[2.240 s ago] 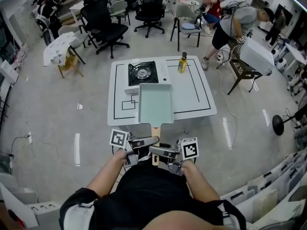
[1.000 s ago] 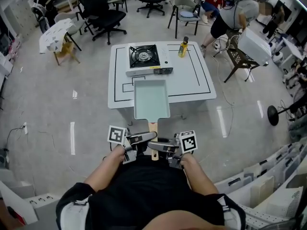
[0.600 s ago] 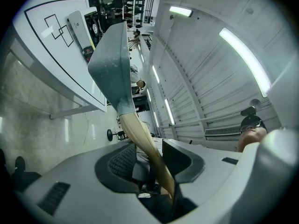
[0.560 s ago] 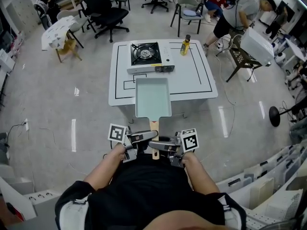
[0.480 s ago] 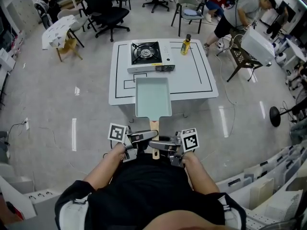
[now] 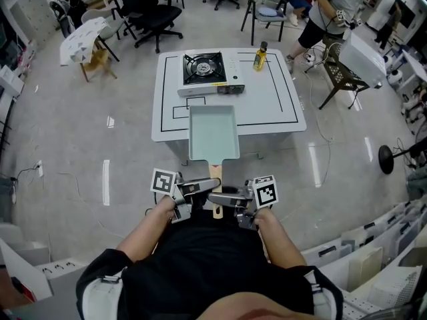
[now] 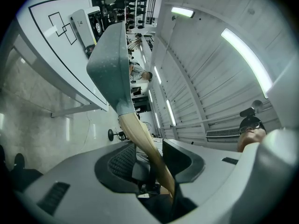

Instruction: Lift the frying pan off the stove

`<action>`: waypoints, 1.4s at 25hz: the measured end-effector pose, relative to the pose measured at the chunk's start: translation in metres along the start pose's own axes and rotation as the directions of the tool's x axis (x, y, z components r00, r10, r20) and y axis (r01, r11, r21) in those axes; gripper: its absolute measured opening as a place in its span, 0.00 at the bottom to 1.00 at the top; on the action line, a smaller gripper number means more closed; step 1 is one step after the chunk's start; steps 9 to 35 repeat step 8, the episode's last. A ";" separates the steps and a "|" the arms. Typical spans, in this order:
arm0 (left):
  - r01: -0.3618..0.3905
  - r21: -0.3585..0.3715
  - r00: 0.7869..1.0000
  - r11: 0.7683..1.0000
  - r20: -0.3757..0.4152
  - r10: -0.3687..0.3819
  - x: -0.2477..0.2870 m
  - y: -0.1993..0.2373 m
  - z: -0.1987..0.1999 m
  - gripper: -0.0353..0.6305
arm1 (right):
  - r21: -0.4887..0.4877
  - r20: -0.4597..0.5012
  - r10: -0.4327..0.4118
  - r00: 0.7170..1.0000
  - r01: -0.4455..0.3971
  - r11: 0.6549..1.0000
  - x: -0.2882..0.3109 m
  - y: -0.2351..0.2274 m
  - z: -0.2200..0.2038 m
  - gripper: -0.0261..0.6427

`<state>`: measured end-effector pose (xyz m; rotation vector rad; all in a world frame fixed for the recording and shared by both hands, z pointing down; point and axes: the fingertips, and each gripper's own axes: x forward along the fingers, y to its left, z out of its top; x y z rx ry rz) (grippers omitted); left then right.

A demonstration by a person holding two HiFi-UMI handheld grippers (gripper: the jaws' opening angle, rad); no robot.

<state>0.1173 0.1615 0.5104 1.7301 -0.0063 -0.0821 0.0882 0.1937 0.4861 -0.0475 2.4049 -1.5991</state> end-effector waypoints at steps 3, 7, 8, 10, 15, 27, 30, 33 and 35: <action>0.009 -0.015 1.000 1.000 0.011 -0.009 0.002 0.000 0.000 0.32 | 0.008 0.002 0.005 1.000 -0.005 1.000 -0.001 -0.001 0.001 0.35; 0.012 -0.017 1.000 1.000 0.013 -0.012 0.005 0.001 0.001 0.32 | -0.014 -0.013 0.007 1.000 -0.007 1.000 -0.003 -0.001 0.002 0.36; 0.013 -0.016 1.000 1.000 0.013 -0.013 0.006 0.001 0.001 0.32 | -0.017 -0.016 0.008 1.000 -0.008 1.000 -0.004 -0.001 0.002 0.36; 0.013 -0.016 1.000 1.000 0.013 -0.013 0.006 0.001 0.001 0.32 | -0.017 -0.016 0.008 1.000 -0.008 1.000 -0.004 -0.001 0.002 0.36; 0.013 -0.016 1.000 1.000 0.013 -0.013 0.006 0.001 0.001 0.32 | -0.017 -0.016 0.008 1.000 -0.008 1.000 -0.004 -0.001 0.002 0.36; 0.013 -0.016 1.000 1.000 0.013 -0.013 0.006 0.001 0.001 0.32 | -0.017 -0.016 0.008 1.000 -0.008 1.000 -0.004 -0.001 0.002 0.36; 0.013 -0.016 1.000 1.000 0.013 -0.013 0.006 0.001 0.001 0.32 | -0.017 -0.016 0.008 1.000 -0.008 1.000 -0.004 -0.001 0.002 0.36; 0.013 -0.016 1.000 1.000 0.013 -0.013 0.006 0.001 0.001 0.32 | -0.017 -0.016 0.008 1.000 -0.008 1.000 -0.004 -0.001 0.002 0.36; 0.013 -0.016 1.000 1.000 0.013 -0.013 0.006 0.001 0.001 0.32 | -0.017 -0.016 0.008 1.000 -0.008 1.000 -0.004 -0.001 0.002 0.36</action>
